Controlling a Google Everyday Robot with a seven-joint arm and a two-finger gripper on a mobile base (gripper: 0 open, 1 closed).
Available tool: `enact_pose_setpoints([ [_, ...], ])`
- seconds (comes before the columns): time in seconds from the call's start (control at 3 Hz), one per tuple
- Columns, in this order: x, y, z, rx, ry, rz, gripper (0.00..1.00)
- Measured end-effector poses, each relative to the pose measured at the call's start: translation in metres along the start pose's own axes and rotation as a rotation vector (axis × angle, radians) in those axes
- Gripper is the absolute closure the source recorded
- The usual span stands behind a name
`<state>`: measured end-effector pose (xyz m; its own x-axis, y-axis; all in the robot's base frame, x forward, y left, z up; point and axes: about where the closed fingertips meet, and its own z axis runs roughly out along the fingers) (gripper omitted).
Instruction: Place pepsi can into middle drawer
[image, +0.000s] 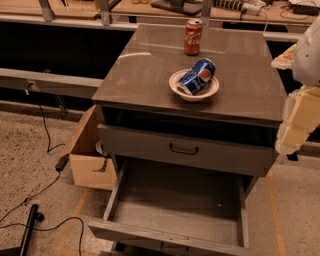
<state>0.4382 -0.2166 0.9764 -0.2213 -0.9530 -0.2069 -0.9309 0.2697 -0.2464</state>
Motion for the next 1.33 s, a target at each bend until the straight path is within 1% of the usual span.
enact_pose_setpoints([
  [0.33,0.000,0.000,0.000,0.000,0.000,0.000,0.00],
  [0.67,-0.001,0.000,-0.003,0.018,-0.018,-0.007,0.00],
  [1.0,0.004,-0.031,0.008,0.131,-0.073,-0.082,0.00],
  [1.33,0.004,-0.068,0.014,0.235,-0.121,-0.169,0.00],
])
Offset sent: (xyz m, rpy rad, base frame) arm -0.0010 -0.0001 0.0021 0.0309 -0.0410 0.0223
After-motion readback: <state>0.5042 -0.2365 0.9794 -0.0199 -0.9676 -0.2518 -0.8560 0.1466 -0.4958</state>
